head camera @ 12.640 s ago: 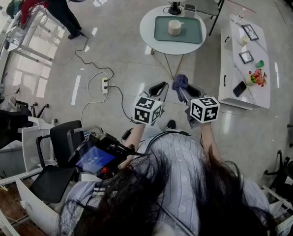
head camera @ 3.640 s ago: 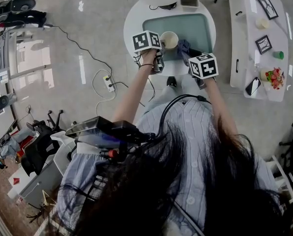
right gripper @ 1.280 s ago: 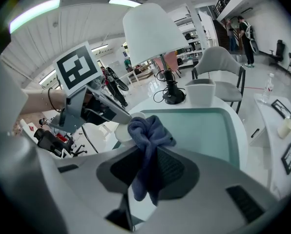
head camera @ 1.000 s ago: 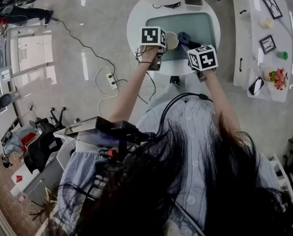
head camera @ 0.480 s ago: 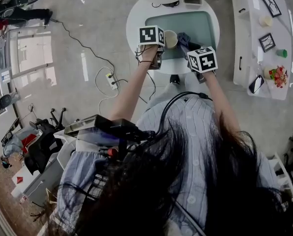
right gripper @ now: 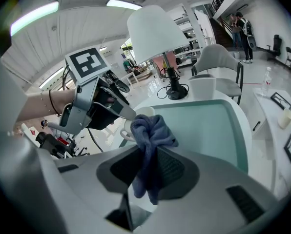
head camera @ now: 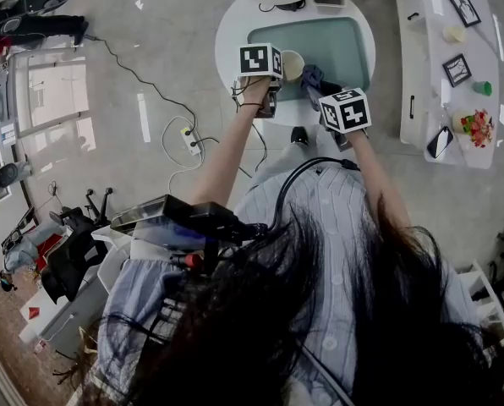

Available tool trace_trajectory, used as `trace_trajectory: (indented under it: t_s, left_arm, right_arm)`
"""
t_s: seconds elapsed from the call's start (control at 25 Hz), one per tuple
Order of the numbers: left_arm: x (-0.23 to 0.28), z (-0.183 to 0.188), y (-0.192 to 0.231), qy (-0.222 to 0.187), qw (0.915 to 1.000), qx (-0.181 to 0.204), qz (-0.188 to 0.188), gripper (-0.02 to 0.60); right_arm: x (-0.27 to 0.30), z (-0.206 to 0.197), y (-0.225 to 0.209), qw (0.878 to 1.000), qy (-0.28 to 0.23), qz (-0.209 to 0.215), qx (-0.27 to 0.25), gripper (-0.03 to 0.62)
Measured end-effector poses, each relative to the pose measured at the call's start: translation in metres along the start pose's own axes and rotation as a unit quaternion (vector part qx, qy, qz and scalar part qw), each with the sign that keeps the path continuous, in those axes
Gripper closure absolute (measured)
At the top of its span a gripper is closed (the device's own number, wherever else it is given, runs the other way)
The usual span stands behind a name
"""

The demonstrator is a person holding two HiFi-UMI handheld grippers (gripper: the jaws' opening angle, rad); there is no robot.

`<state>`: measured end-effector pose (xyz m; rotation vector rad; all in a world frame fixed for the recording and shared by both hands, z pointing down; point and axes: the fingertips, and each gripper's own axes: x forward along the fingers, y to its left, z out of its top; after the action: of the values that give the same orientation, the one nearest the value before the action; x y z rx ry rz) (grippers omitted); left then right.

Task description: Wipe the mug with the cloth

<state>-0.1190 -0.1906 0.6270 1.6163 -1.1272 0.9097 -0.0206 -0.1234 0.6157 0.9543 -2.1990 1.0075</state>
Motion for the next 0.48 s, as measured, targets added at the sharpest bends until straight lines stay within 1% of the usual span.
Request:
trace_trajectory:
  t_s: [0.08, 0.12, 0.16, 0.2, 0.24, 0.32, 0.4, 0.48]
  left_arm:
    - [0.0, 0.002, -0.001, 0.006, 0.9994, 0.032, -0.007, 0.535]
    - [-0.002, 0.005, -0.002, 0.005, 0.9982, 0.059, -0.007, 0.535]
    - [-0.004, 0.009, -0.003, 0.003, 0.9956, 0.094, -0.005, 0.535]
    - [-0.006, 0.012, -0.004, 0.001, 0.9909, 0.134, -0.002, 0.534]
    - [-0.007, 0.015, -0.007, 0.002, 0.9842, 0.177, -0.002, 0.534]
    - [-0.003, 0.019, -0.014, 0.009, 0.967, 0.254, -0.012, 0.534]
    - [-0.003, 0.022, -0.021, 0.021, 0.9478, 0.317, -0.027, 0.534]
    - [-0.005, 0.026, -0.029, 0.034, 0.9266, 0.372, -0.042, 0.534]
  right_arm:
    - [0.001, 0.0, -0.002, 1.0, 0.001, 0.0, -0.001, 0.487]
    - [0.001, 0.001, -0.003, 1.0, 0.002, 0.001, -0.003, 0.487]
    - [0.001, 0.001, -0.004, 1.0, 0.003, 0.001, -0.004, 0.487]
    - [0.001, 0.001, -0.005, 1.0, 0.003, 0.002, -0.004, 0.487]
    - [0.001, 0.001, -0.006, 1.0, 0.003, 0.003, -0.004, 0.487]
    - [0.001, 0.002, -0.007, 1.0, 0.003, 0.003, -0.003, 0.488]
    - [0.001, 0.003, -0.006, 1.0, 0.003, 0.004, -0.003, 0.487]
    - [0.001, 0.003, -0.005, 1.0, 0.003, 0.006, -0.003, 0.487]
